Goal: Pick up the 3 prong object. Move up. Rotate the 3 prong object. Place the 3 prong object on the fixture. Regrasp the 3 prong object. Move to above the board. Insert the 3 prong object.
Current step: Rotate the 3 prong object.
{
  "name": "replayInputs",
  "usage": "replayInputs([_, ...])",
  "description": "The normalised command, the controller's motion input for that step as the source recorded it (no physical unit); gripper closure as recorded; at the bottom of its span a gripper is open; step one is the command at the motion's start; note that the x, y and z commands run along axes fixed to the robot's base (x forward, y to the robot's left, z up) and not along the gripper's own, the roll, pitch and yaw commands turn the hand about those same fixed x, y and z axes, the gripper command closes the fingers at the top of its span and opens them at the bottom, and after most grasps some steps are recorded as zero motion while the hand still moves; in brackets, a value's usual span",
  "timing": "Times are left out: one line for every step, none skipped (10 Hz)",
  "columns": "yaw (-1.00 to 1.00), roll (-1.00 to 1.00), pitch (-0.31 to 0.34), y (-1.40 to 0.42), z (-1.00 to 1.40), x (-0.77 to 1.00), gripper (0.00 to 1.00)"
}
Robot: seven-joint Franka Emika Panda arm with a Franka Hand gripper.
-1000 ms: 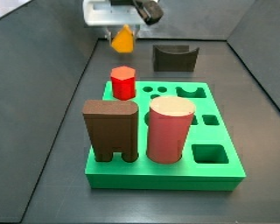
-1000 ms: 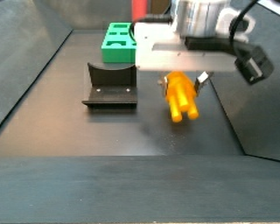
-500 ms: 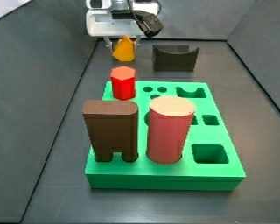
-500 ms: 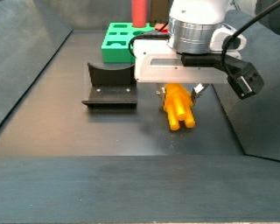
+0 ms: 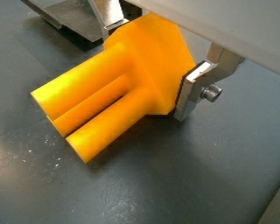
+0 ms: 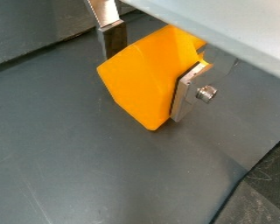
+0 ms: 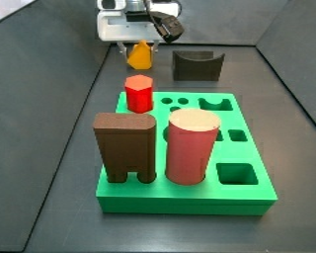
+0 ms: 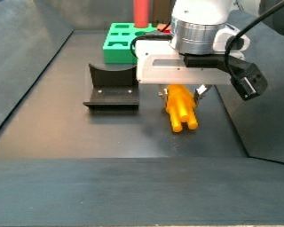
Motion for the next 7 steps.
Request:
replayInputs([0.01,0.01,0.0,0.01,-0.18,0.01,1.0])
replayInputs([0.01,0.01,0.0,0.01,-0.18,0.01,1.0])
replayInputs([0.0,0.0,0.0,0.0,0.0,0.0,0.0])
replayInputs([0.0,0.0,0.0,0.0,1.0,0.0,0.0])
replayInputs([0.0,0.0,0.015,0.0,1.0,-0.01,0.0])
replayInputs([0.0,-0.01,0.033,0.0,1.0,-0.02,0.0])
replayInputs([0.0,-0.01,0.058,0.0,1.0,-0.01,0.0])
